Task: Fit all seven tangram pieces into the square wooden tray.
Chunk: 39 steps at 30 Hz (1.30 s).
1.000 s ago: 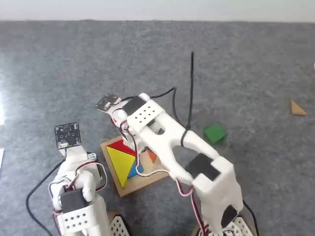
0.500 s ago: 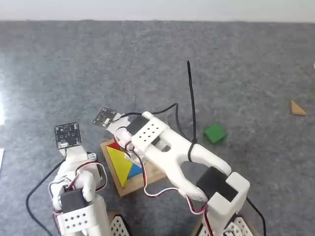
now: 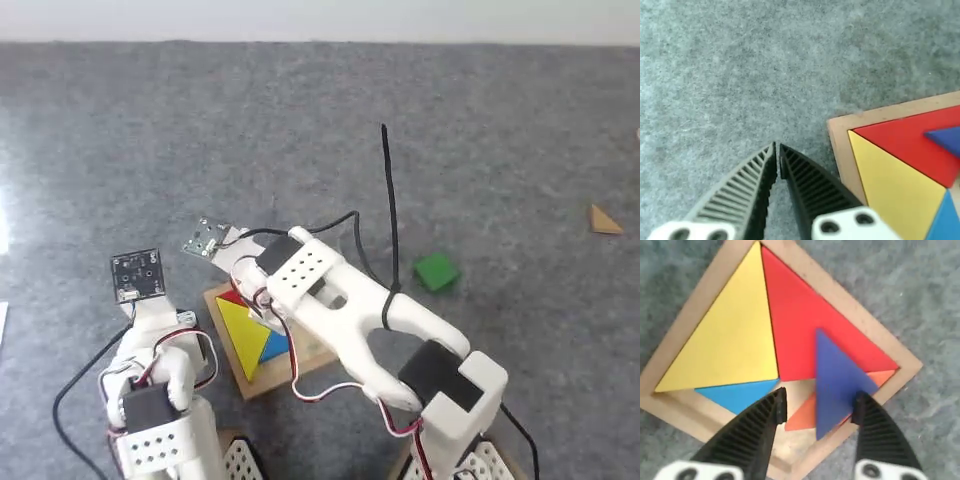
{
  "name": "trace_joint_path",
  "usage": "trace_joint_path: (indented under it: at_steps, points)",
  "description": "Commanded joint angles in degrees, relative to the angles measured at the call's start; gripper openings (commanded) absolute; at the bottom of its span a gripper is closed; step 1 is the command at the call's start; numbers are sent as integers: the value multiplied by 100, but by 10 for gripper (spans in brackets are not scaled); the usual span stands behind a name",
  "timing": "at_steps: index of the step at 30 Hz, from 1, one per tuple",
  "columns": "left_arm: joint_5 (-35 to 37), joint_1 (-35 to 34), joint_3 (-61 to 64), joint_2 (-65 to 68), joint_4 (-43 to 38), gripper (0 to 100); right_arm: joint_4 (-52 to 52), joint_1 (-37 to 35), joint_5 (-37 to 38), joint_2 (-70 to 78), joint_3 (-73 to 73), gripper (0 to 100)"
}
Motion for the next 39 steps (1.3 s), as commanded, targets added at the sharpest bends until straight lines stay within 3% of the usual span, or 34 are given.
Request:
trace_joint_path:
  at_steps: [1,5,10,17,23,30,39]
  points:
    - [-26,-18,-40,-105,44,13,4,75,88,347,18,165]
    - [-26,-18,-40,-105,44,13,4,92,97,400,18,162]
    - [-26,-18,-40,-105,44,13,40,92,105,365,26,54]
    - [-26,-18,-40,-105,44,13,295,75,105,286,18,74]
    - [-26,-18,-40,-105,44,13,497,48,44,-426,114,182]
    - [-26,-18,-40,-105,44,13,127,-400,-352,-822,457,187]
    - [-26,-18,-40,-105,44,13,321,-382,-387,-840,-158,187]
